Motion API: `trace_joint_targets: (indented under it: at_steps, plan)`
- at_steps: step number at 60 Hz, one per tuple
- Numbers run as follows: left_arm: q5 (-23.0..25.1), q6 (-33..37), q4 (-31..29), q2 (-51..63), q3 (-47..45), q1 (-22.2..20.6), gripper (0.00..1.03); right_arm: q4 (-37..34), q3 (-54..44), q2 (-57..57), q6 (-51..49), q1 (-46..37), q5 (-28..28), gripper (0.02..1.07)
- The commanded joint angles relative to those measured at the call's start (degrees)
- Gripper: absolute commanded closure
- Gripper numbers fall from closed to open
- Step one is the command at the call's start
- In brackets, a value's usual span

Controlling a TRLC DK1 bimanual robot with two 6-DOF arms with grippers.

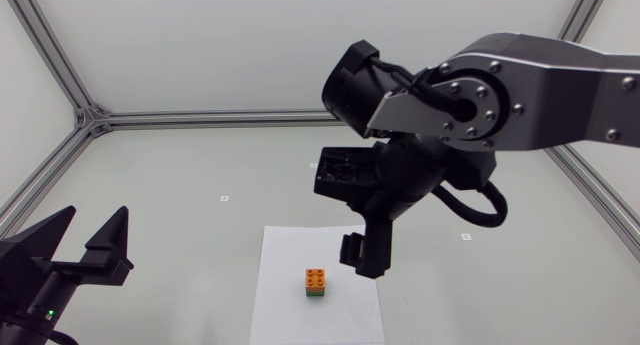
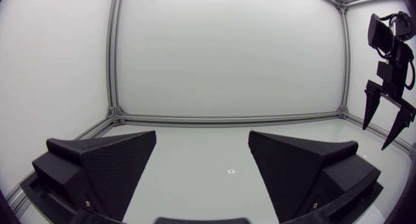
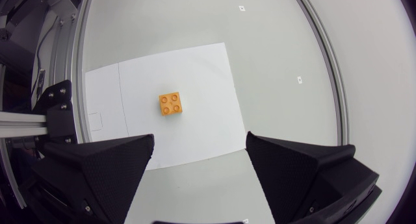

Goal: Pick up the orange 2x2 brick with the right arm and stack it on top of the green 2x2 brick in the center

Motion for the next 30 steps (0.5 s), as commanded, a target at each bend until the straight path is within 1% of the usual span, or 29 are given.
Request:
trace_joint_targets:
  at_steps: [1,12,19,30]
  plan:
    - [0.23,0.73,-0.76,-0.45,-2.35,0.31,0.04,0.26,-3.4,-3.21,0.48,-2.74,-1.14,0.07]
    - [0.23,0.73,-0.84,-0.45,-2.35,0.31,0.04,2.11,-8.58,-8.66,-0.49,-9.33,-3.86,0.07]
    - [0.23,0.73,-0.84,-0.45,-2.35,0.31,0.04,4.83,-11.75,-12.61,-2.16,-13.46,-4.04,0.07]
    - [0.23,0.73,-0.84,-0.45,-2.35,0.31,0.04,6.94,-16.58,-18.15,-0.75,-19.26,-4.65,0.07]
